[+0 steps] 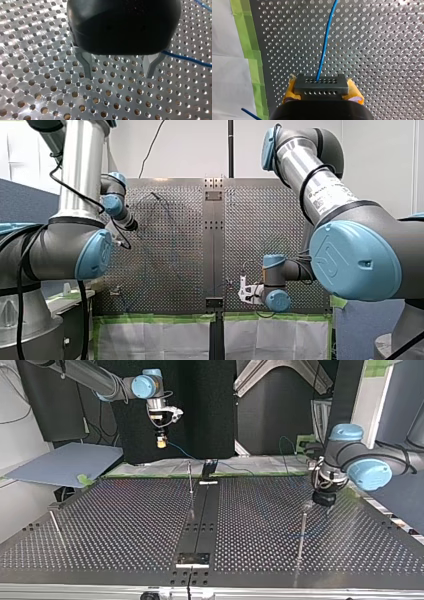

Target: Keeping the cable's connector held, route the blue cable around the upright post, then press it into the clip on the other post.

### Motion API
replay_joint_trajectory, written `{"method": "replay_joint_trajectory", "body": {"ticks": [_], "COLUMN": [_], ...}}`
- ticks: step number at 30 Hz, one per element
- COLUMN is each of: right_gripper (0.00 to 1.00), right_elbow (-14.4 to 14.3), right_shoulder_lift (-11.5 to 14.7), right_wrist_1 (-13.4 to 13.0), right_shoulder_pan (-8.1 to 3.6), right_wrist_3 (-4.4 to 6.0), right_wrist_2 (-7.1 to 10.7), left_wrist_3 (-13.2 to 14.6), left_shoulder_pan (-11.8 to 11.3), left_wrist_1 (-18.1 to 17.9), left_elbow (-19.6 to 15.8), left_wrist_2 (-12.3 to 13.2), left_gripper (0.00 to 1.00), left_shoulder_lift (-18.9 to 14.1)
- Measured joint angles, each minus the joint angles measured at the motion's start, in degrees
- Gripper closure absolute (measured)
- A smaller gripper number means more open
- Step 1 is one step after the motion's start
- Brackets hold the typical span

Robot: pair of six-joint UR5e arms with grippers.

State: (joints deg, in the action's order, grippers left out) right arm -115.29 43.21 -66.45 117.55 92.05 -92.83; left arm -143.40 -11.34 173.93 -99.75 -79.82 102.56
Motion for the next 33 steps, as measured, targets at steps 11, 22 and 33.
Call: {"method": "replay_joint_trajectory", "body": {"ticks": [11, 22, 33], "right_gripper": [1.0, 1.0, 1.0], "right_elbow": [0.0, 0.0, 0.0], "right_shoulder_lift": [0.0, 0.0, 0.0], "right_wrist_1": [0.0, -0.1, -0.2], "right_shoulder_pan": [0.0, 0.0, 0.01], "right_wrist_3": [-0.01, -0.01, -0.01], "right_wrist_2": [0.0, 0.0, 0.0], "left_wrist_3": [-0.4, -4.1, -8.2], "left_shoulder_pan": [-0.9, -1.1, -0.8], "left_wrist_1": [-1.0, -3.7, -7.1], "left_elbow": [-2.8, -3.9, -5.8], "left_wrist_2": [3.7, 8.0, 11.1], "left_gripper": [0.0, 0.0, 0.0], "left_shoulder_lift": [-1.5, -3.3, -4.3]}}
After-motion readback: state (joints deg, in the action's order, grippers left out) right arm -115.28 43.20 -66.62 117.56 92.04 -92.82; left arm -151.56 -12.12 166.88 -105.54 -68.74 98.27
